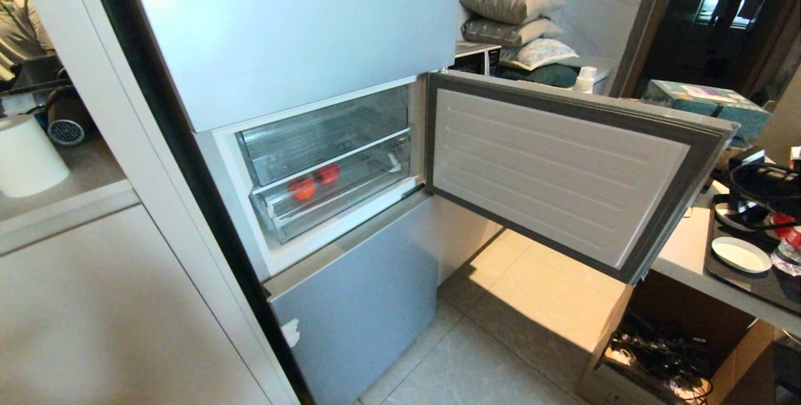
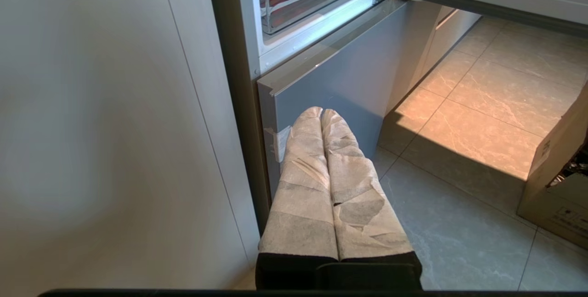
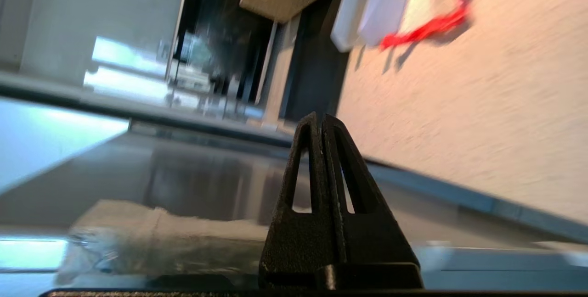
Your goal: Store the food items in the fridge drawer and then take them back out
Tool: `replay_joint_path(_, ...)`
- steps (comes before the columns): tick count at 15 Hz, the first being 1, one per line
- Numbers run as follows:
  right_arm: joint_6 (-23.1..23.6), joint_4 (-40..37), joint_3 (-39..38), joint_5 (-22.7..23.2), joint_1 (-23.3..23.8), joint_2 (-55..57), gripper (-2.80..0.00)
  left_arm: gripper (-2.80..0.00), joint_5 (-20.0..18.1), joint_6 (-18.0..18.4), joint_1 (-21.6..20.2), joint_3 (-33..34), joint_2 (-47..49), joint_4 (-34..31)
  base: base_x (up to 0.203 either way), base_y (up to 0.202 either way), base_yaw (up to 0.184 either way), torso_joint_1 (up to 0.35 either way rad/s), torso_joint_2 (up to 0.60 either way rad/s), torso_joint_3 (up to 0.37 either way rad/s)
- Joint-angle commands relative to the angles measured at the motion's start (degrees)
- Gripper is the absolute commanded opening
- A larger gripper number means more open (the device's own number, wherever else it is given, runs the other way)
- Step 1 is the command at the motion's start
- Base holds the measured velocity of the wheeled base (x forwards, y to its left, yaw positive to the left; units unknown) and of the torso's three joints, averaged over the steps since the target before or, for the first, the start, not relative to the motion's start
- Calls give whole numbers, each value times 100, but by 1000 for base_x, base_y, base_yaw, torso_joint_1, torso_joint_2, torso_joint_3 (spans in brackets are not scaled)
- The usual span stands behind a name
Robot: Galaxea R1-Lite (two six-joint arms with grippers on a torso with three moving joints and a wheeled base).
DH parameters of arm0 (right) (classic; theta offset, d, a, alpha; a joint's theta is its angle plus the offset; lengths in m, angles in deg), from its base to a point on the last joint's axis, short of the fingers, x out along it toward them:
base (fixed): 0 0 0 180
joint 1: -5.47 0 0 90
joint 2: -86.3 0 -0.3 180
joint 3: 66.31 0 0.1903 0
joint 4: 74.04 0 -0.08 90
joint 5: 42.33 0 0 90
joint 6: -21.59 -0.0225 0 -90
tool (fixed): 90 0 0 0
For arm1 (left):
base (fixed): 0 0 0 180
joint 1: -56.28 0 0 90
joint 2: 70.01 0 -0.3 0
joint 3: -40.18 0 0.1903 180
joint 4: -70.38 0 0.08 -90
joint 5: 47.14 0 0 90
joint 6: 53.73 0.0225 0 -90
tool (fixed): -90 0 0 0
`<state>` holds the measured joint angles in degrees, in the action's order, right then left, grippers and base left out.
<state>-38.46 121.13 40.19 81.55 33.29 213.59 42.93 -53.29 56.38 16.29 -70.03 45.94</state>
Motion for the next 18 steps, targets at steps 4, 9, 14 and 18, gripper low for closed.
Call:
replay_joint_path(4,132,29,-1079,37,-520,-862,-280,-280,1,0,-1,0,2,2,0,0,0,0,0,0)
replay_joint_path(9,809,37,-3436,54,-2208,-2857,-280,-280,1,0,-1,0,2,2,0,0,0,0,0,0)
replay_joint_path(14,943,-75,-4630,-434,-5489,-4613,-280,-280,1,0,-1,0,2,2,0,0,0,0,0,0)
replay_joint_path(18,1599,-678,-4683,-1658,-6770,-4928,-280,-280,1,0,-1,0,2,2,0,0,0,0,0,0)
